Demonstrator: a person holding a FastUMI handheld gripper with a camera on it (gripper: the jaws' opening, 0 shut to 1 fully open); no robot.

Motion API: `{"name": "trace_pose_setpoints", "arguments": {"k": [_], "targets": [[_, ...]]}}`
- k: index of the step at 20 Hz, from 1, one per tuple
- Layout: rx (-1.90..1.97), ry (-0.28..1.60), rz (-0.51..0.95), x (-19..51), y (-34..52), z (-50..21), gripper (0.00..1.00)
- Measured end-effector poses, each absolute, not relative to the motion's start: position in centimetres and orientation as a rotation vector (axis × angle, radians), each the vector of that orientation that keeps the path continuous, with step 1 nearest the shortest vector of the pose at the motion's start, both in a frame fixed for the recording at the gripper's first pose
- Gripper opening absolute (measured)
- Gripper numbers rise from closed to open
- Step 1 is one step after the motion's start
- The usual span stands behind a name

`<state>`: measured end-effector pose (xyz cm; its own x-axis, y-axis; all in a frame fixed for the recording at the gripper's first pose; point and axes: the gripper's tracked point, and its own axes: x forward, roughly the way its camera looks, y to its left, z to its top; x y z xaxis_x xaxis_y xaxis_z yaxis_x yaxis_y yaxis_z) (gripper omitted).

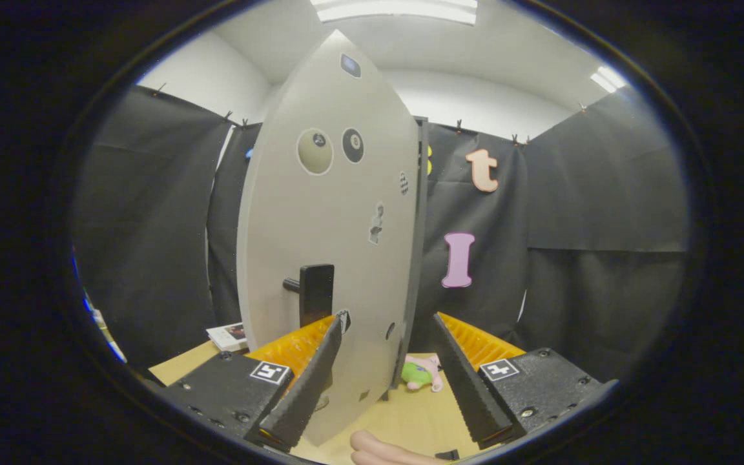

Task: Open the shoe cabinet door, grab the shoes and put them into the shoe cabinet, then close the shoe cabinet door.

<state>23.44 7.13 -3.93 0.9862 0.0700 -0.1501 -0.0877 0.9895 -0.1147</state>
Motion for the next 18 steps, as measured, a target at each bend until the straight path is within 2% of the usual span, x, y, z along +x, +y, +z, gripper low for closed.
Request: {"name": "trace_pose_setpoints", "arguments": {"k": [4,8,10,18], "targets": [[-0.147,0.124,0.057,25.6,12.4,-4.3,0.92],[-0.117,0.193,0.146,27.3,19.1,-6.9,0.95],[-0.114,0.201,0.135,27.8,19.8,-7.6,0.98],[-0.018,0.201,0.132,26.1,19.7,-9.8,0.98]]}}
